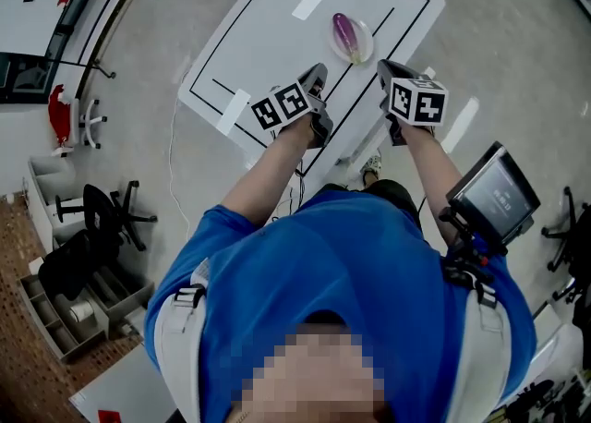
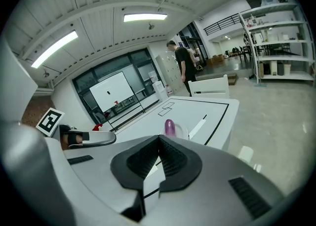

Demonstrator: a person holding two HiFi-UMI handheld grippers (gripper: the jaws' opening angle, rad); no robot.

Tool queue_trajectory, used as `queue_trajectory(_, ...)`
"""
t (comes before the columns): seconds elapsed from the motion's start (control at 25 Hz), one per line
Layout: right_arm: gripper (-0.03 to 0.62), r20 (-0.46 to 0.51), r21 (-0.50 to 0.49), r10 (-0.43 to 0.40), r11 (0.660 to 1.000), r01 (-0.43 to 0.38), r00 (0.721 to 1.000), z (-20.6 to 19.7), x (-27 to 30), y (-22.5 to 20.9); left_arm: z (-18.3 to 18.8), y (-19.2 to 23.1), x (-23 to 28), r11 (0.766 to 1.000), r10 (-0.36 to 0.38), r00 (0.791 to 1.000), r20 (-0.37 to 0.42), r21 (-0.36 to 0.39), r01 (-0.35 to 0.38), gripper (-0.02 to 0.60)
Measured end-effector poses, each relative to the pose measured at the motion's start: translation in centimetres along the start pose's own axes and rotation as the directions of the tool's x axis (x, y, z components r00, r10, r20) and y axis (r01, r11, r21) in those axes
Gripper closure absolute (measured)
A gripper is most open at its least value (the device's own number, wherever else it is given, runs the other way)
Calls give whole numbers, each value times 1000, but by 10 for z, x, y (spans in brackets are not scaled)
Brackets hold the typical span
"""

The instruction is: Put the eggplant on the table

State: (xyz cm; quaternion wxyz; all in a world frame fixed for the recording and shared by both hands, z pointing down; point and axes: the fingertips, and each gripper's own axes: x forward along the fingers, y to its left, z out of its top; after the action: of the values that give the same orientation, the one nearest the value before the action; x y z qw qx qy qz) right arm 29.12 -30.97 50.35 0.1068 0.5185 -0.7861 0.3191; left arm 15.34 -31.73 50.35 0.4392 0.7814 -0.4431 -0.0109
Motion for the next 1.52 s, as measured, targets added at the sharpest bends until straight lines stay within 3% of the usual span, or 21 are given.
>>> queue_trajectory(0.6,592,82,31,17,999,-20,996,-23,-48,32,-25,-22,-39,992,-123,992,14,-9,123,574)
queue_trajectory(0.8,592,113,43,2,999,-7,994,-40,-125,60,-56,-67,-96,985,-171,985,-2,2,171,574)
queue_trajectory(0.92,592,122,59,-4,998,-3,993,-56,-144,59,-74,-72,-109,984,-176,984,-13,1,176,574)
queue_trajectory(1.52,592,130,66,7,998,-16,991,-71,-144,51,-82,-59,-105,985,-173,985,15,-15,174,574)
